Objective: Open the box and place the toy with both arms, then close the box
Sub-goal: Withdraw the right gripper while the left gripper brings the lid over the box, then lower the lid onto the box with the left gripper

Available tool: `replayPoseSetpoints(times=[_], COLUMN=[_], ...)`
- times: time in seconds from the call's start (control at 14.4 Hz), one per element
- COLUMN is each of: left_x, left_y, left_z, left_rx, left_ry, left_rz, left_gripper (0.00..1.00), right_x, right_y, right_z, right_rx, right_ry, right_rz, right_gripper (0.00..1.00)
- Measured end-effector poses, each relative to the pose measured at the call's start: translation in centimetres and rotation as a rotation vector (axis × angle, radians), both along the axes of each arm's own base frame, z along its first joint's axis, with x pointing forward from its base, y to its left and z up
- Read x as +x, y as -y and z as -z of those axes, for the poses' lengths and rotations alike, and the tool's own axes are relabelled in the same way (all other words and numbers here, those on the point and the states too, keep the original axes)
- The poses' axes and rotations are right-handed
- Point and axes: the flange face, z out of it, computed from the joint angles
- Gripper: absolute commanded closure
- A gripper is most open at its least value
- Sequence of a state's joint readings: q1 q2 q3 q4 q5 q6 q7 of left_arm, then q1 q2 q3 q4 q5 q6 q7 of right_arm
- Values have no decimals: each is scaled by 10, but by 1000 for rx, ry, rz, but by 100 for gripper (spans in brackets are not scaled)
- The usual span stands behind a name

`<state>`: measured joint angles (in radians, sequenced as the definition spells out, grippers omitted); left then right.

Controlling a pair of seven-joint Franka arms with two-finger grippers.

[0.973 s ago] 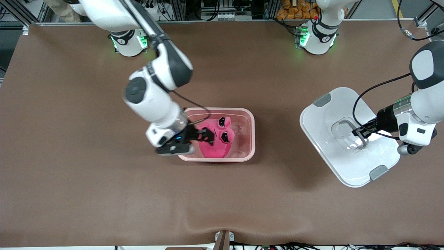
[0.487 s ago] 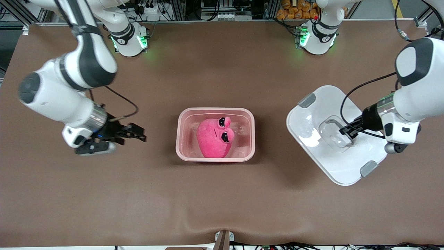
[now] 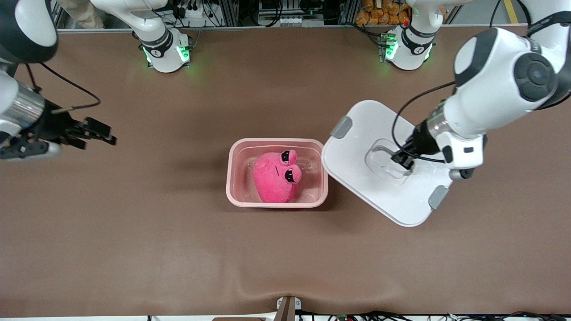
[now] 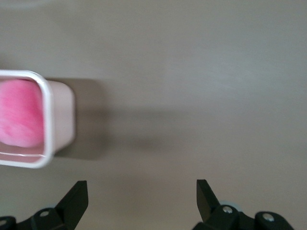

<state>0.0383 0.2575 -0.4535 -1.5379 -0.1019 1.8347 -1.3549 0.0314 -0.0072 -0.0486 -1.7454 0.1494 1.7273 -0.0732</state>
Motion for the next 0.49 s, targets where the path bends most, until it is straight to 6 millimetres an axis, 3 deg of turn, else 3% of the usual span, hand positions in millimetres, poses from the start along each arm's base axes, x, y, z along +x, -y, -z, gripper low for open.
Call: replayPoseSetpoints(times=[0.28, 0.49], left_x=[-19, -22], left_y=[54, 84], left_z=[2, 9], left_rx=[7, 6], left_ry=[-40, -41], left_rz=[-125, -218], left_gripper=[100, 100], right_x=[-37, -52], right_y=[40, 64], right_z=[-42, -57], right_rx=[-49, -47], right_ry=[-16, -19], right_rz=[42, 39], right_gripper=[0, 0])
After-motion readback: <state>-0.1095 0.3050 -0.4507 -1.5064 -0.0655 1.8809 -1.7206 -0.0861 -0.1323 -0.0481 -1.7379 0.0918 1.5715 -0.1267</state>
